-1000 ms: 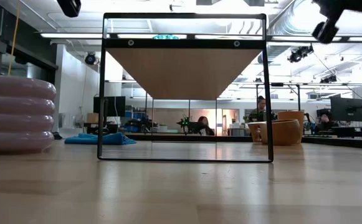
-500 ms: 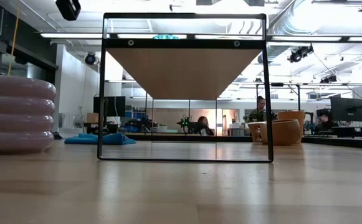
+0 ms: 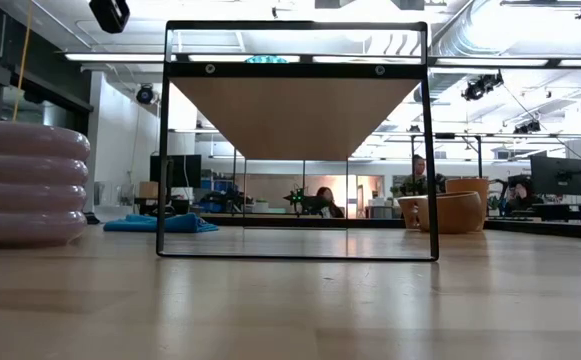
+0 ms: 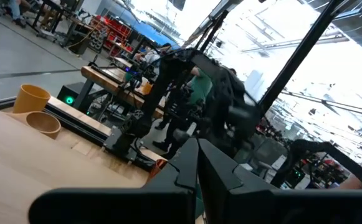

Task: Stack small to large cups/mugs on shelf
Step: Put the dark blue cup on the shelf

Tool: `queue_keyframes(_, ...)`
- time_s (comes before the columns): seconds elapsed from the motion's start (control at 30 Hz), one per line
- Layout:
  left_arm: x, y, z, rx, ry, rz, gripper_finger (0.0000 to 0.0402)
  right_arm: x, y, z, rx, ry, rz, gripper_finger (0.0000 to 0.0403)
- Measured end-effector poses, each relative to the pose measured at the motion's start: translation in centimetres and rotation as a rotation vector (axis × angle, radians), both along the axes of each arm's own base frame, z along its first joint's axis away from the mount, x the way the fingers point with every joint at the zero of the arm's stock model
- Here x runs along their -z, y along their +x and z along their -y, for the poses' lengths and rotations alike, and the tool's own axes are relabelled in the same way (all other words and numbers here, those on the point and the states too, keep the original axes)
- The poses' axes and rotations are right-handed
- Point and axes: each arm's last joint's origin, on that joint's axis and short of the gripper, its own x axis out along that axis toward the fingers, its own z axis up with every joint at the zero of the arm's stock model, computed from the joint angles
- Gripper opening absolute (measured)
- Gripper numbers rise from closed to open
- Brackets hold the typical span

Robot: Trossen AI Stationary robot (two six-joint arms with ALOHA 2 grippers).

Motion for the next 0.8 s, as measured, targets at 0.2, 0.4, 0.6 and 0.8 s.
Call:
queue_keyframes(0.2,0.0,0.0,0.0,0.000,0.001,0.000,0.0000,2.8,0.9,-2.0,-0.087,-0.105,-0.044,0.0246)
queue_keyframes(0.4,0.0,0.0,0.0,0.000,0.001,0.000,0.0000,4.9,1.2,-3.6,-0.119,-0.131,-0.076,0.0245)
queue_keyframes(0.6,0.0,0.0,0.0,0.000,0.001,0.000,0.0000,6.6,1.2,-4.4,-0.115,-0.172,-0.082,0.0232)
queue_keyframes(0.8,0.0,0.0,0.0,-0.001,0.004,0.000,0.0000,7.4,1.5,-4.7,-0.096,-0.189,-0.097,0.0169)
